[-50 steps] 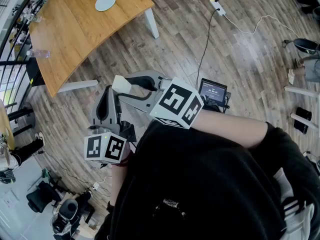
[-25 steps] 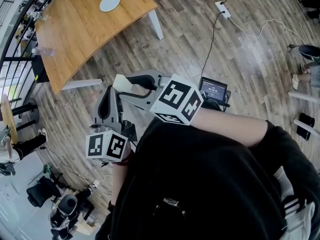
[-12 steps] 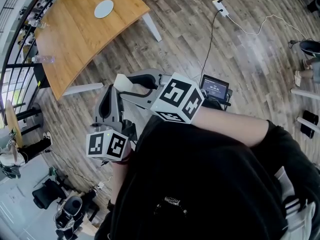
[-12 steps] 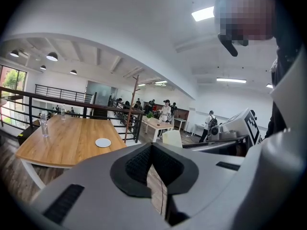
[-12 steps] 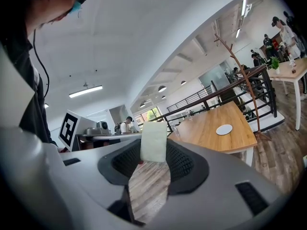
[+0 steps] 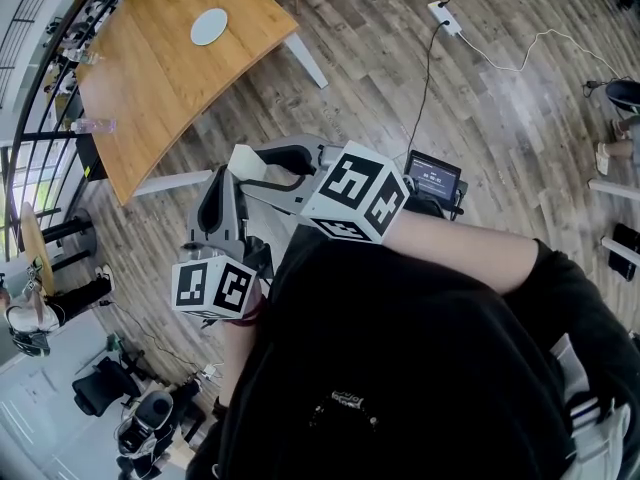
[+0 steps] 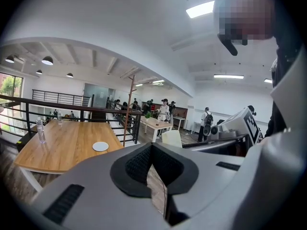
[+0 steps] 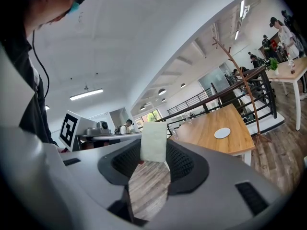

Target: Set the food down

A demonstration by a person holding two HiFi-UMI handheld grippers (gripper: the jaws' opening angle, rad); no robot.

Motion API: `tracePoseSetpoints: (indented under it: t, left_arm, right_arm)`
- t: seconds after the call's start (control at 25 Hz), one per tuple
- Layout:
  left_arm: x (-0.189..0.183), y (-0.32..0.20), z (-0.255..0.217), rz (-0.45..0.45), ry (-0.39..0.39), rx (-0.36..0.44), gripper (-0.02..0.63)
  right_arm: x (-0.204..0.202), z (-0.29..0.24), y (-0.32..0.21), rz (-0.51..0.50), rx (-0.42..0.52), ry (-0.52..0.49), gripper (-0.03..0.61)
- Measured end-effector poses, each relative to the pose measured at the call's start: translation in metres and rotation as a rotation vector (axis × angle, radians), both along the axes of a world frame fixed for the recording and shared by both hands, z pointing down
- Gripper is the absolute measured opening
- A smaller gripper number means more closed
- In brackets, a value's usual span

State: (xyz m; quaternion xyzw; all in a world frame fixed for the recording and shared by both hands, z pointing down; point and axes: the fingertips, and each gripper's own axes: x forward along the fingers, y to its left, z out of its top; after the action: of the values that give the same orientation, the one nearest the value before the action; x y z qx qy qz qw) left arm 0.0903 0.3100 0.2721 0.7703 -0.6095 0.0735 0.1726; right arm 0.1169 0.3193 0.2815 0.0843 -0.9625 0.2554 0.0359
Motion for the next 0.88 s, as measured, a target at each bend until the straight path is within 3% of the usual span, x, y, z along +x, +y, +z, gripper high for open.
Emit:
tracePoseSetpoints:
  t: [0.88]
  left_arm:
    - [-0.016,-0.047,0.013,0.067,0.028,0.016,0.002]
  right_arm:
    - [-0.016,0.013,-0.045,0.082,0.019,0.053,0.173]
